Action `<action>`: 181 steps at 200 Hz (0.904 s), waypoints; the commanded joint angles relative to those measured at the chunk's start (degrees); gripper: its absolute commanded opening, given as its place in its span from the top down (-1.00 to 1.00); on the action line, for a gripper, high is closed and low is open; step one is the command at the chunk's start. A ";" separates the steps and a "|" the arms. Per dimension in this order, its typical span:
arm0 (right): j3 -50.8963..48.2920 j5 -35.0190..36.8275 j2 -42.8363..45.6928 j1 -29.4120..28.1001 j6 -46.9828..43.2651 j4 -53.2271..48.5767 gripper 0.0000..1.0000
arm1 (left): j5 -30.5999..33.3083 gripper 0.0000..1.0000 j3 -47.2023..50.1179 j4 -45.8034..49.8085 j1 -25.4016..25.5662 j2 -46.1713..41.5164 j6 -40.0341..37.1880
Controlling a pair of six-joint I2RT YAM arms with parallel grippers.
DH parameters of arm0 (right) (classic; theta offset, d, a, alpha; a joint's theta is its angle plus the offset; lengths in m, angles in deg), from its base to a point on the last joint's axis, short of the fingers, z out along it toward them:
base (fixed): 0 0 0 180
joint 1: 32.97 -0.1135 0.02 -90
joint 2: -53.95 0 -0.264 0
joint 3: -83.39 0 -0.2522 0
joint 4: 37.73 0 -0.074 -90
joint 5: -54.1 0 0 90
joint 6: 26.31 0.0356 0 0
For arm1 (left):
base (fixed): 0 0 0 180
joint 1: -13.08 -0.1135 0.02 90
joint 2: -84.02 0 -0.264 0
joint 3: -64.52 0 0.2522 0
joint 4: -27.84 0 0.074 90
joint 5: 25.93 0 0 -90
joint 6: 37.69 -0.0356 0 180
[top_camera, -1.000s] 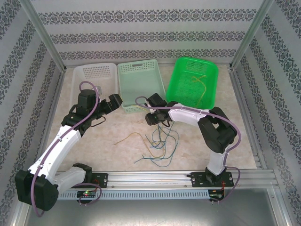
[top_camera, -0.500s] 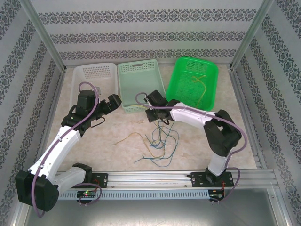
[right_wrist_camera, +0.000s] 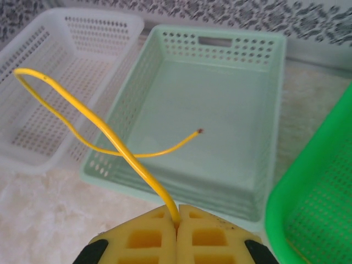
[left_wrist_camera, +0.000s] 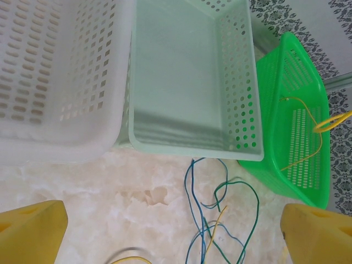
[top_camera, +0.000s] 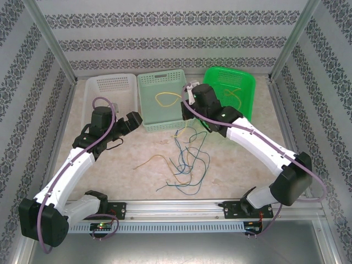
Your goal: Untangle the cables
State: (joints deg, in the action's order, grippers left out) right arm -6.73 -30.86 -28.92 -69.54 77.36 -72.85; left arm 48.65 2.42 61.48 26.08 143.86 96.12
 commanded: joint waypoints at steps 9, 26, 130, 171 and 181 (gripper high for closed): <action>2.80 1.91 2.45 2.30 -1.08 -0.45 1.00 | -0.84 -0.99 0.68 -1.77 -0.69 -0.86 0.73; 4.30 2.71 2.26 4.81 -1.82 -1.92 1.00 | -0.84 -0.99 0.68 -1.77 -0.69 -0.86 0.65; 10.06 -4.38 -11.07 28.23 -0.37 -6.52 1.00 | -0.42 -0.99 0.96 -1.53 -0.69 -0.88 0.62; 10.19 -2.31 -16.55 30.41 0.90 -7.01 1.00 | -1.22 -0.99 0.55 -2.38 -0.70 0.75 0.93; 10.49 -2.34 -18.29 30.77 1.03 -7.74 0.87 | -1.65 -0.99 0.43 -2.54 -0.73 1.13 1.06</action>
State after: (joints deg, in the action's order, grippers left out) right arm 2.47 -32.61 -43.54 -40.32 77.23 -78.34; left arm 48.04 3.06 61.13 26.08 144.14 96.30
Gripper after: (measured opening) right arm 0.066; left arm 0.996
